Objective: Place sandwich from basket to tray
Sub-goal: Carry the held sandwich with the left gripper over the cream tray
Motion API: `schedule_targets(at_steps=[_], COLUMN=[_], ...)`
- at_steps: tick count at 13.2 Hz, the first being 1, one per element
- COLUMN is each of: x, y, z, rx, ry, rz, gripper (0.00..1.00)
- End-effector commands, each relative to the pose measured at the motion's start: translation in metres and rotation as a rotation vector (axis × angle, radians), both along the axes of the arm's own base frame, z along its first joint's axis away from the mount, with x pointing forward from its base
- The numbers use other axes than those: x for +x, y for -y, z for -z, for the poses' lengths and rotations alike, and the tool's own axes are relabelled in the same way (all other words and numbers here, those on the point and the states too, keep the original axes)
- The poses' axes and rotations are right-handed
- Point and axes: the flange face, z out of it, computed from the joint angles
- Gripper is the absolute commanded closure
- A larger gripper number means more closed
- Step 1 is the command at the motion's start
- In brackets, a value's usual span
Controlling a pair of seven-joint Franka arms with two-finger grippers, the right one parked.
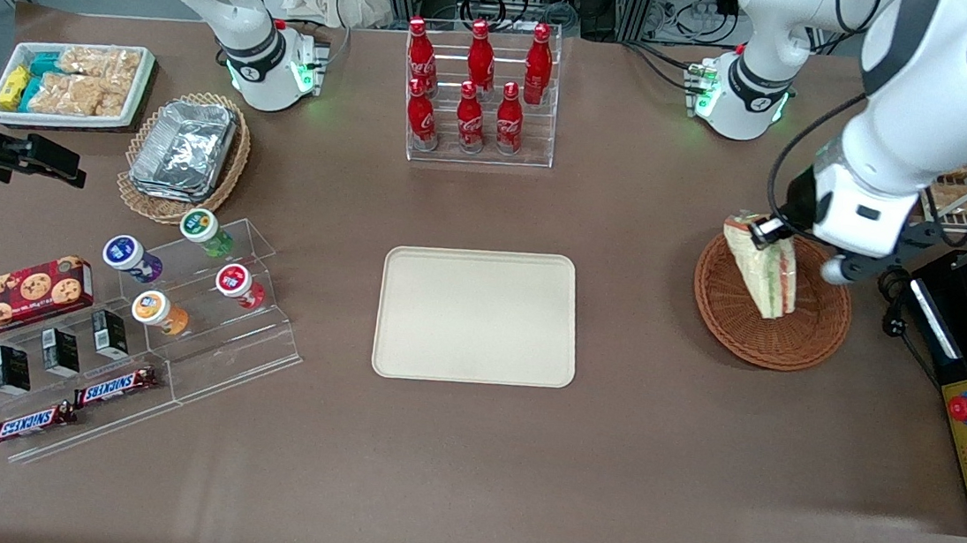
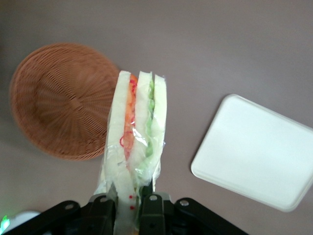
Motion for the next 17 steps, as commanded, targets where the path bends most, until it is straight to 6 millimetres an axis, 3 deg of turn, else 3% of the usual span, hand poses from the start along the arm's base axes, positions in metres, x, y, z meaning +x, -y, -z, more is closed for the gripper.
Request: schedule_targets(at_steps=[1, 5, 7, 10, 15, 17], x=[0.0, 0.002, 0.009, 0.024, 0.04, 0.047], y=[0.047, 0.12, 0.141, 0.158, 0.164, 0.165], z=[-0.005, 0.029, 0.06, 0.124, 0.204, 0.247], rx=[-0.026, -0.073, -0.106, -0.148, -0.241, -0.25], ry=[0.097, 0.173, 0.161, 0.126, 0.025, -0.004], rz=[0.212, 0.42, 0.48, 0.476, 0.335, 0.258], gripper=[1.0, 1.0, 1.0, 1.0, 1.0, 1.0])
